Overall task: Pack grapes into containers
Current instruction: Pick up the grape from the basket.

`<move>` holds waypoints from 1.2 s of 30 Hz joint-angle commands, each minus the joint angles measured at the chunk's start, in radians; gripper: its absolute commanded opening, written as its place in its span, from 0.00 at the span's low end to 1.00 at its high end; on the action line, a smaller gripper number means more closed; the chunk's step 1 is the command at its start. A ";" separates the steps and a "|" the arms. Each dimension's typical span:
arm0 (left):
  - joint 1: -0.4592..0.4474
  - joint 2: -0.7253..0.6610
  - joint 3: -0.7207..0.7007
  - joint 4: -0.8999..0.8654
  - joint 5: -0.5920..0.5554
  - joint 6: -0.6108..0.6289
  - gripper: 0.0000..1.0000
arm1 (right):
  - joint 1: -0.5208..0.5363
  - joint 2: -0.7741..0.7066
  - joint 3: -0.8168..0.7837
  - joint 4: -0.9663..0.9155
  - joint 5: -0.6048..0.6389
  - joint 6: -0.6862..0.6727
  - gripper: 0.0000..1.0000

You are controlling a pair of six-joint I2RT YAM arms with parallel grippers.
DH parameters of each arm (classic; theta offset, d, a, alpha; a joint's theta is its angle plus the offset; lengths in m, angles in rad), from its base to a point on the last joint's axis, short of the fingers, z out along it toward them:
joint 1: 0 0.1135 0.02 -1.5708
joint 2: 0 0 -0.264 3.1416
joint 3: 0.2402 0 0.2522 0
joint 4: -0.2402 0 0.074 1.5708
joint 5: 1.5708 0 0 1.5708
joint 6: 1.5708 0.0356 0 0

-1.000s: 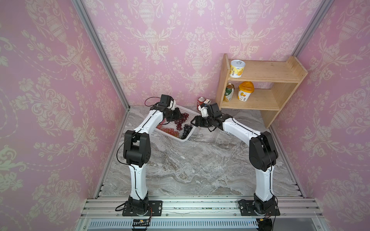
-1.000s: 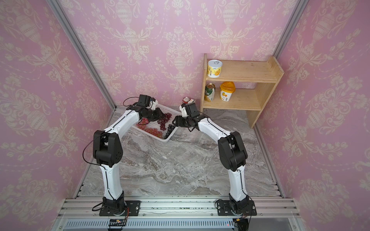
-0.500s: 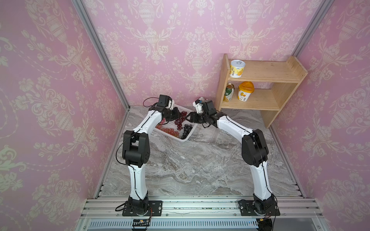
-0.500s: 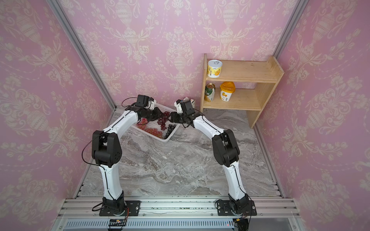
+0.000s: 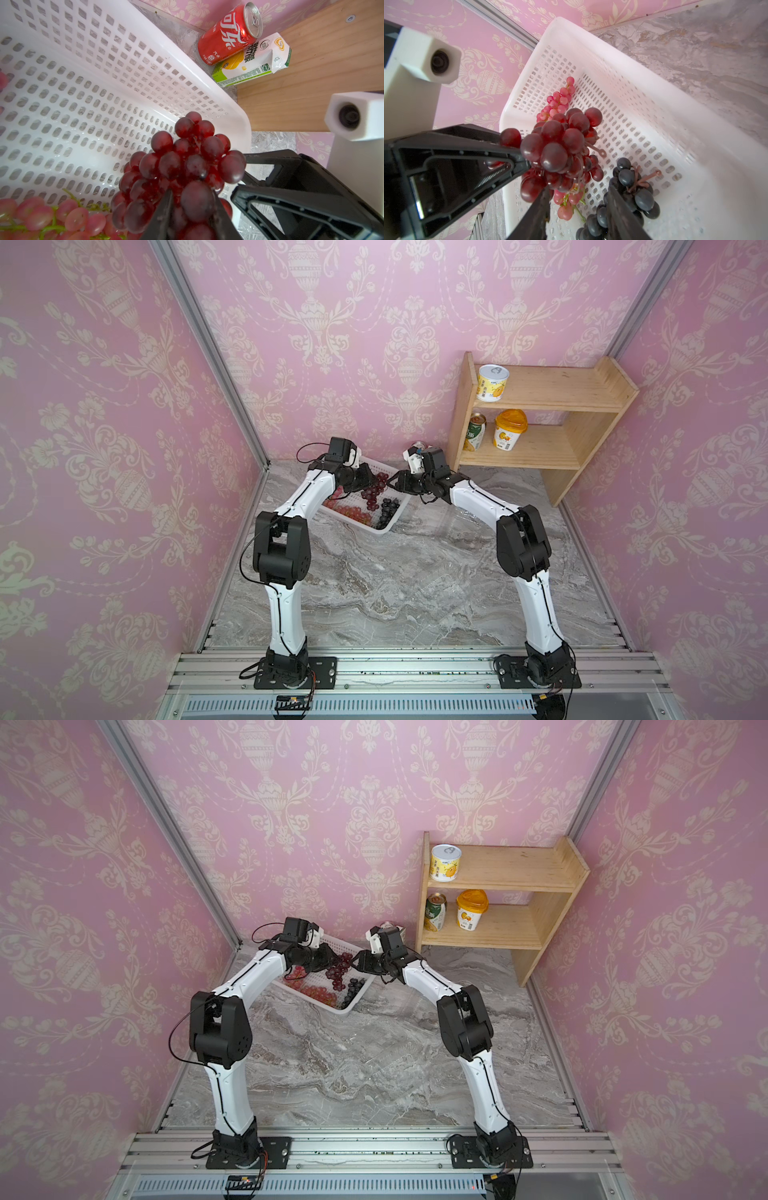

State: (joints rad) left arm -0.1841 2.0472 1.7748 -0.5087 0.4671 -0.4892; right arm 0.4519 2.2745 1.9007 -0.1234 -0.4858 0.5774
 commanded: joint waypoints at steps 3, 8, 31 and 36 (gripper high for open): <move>0.011 -0.044 -0.010 0.020 0.031 -0.015 0.30 | 0.001 0.036 0.015 0.029 -0.033 0.043 0.42; 0.010 -0.045 -0.015 0.020 0.031 -0.014 0.30 | 0.001 0.046 0.016 0.047 -0.039 0.049 0.41; 0.009 -0.064 -0.024 0.023 0.038 -0.011 0.30 | -0.003 0.095 0.065 0.081 -0.078 0.081 0.32; 0.010 -0.078 -0.040 0.045 0.063 -0.002 0.30 | -0.009 0.064 0.013 0.110 -0.080 0.066 0.32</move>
State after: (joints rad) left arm -0.1795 2.0247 1.7466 -0.4938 0.4843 -0.4892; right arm 0.4511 2.3539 1.9442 -0.0399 -0.5484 0.6487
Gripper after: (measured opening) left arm 0.297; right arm 0.321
